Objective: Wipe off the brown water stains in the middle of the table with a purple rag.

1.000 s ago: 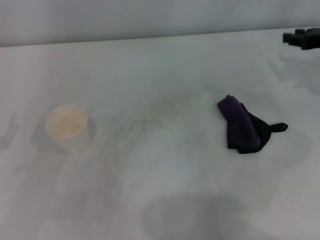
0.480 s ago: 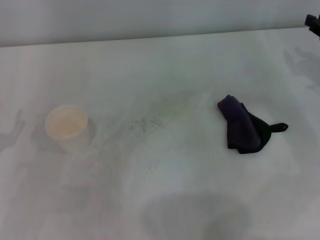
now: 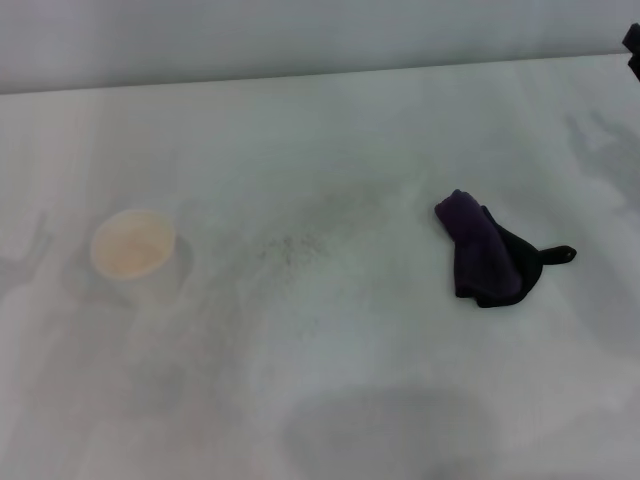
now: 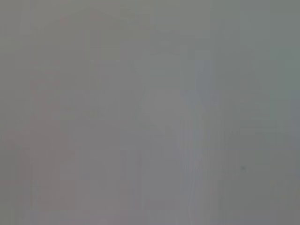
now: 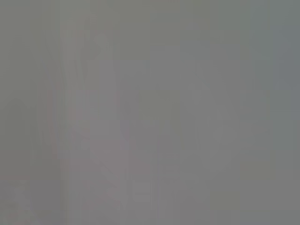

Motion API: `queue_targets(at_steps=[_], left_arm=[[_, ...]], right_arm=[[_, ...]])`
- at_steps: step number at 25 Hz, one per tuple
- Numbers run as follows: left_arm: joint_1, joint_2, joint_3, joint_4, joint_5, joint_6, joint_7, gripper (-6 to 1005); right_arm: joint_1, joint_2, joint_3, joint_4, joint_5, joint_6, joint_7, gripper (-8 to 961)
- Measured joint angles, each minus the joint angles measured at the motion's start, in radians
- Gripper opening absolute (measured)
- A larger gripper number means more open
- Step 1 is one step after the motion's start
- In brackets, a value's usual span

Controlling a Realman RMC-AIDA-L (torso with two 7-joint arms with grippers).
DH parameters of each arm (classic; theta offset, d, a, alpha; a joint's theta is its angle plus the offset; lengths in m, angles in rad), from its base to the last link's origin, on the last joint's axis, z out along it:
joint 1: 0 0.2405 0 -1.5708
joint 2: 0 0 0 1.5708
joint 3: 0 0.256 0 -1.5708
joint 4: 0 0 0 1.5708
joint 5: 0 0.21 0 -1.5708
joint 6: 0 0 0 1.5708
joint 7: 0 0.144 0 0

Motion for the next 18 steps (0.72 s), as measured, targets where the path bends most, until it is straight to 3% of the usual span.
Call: queue_targets(at_steps=[6,18], left_arm=[[0.0,0.001,0.001,0.002,0.001,-0.005,0.019,880],[0.015,-0.005,-0.006,-0.004,-0.027,0.002,0.052,883]], right_arm=[[-0.004,0.001,0.0,0.13,0.085,0.092,-0.214,392],[-0.012,0.003,0.101,0.183,0.092,0.109,-0.312,392]])
